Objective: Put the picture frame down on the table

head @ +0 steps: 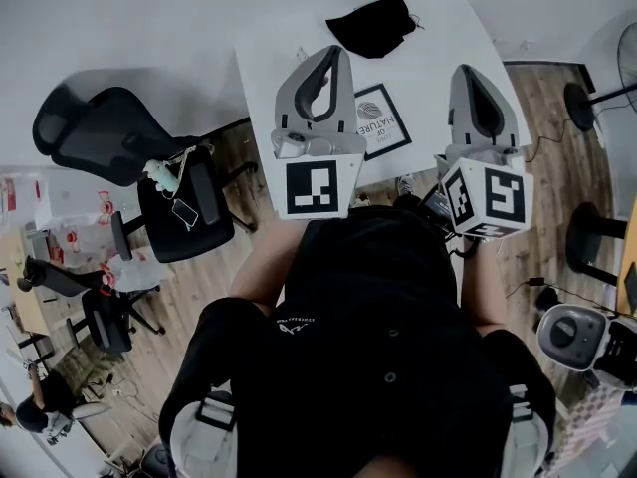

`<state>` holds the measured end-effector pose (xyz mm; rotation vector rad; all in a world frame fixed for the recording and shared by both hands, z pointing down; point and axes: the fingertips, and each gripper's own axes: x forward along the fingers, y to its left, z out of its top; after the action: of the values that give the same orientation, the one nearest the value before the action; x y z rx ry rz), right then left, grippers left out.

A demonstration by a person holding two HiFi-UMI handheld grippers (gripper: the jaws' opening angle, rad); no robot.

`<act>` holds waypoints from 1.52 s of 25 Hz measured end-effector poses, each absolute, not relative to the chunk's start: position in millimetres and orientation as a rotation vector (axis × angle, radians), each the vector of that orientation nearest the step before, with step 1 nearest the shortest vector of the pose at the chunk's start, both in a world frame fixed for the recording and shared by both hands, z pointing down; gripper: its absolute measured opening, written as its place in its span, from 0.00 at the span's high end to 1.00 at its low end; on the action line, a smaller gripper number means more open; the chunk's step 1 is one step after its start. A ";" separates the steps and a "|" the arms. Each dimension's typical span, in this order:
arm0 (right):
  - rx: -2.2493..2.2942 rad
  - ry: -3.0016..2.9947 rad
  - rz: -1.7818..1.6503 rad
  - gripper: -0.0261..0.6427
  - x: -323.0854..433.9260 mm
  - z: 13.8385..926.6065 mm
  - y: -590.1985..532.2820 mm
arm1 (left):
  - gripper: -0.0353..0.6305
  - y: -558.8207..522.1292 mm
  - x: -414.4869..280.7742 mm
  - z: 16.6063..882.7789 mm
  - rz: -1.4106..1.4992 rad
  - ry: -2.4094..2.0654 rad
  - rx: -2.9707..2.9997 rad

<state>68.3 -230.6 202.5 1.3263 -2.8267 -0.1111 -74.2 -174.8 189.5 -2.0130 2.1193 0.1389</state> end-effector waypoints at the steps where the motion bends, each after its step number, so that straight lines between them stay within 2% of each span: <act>1: 1.332 -2.835 -0.120 0.96 68.9 199.5 -230.3 | 0.94 -174.2 -74.4 187.7 0.145 2.119 -2.009; 38: 1.251 -2.880 -0.089 0.96 59.0 220.4 -207.7 | 0.94 -162.6 -60.1 220.4 0.118 2.130 -2.083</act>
<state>59.0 -207.7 220.4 1.2511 -2.8799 -0.0890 -60.1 -162.6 220.4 -2.0833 2.1303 0.1180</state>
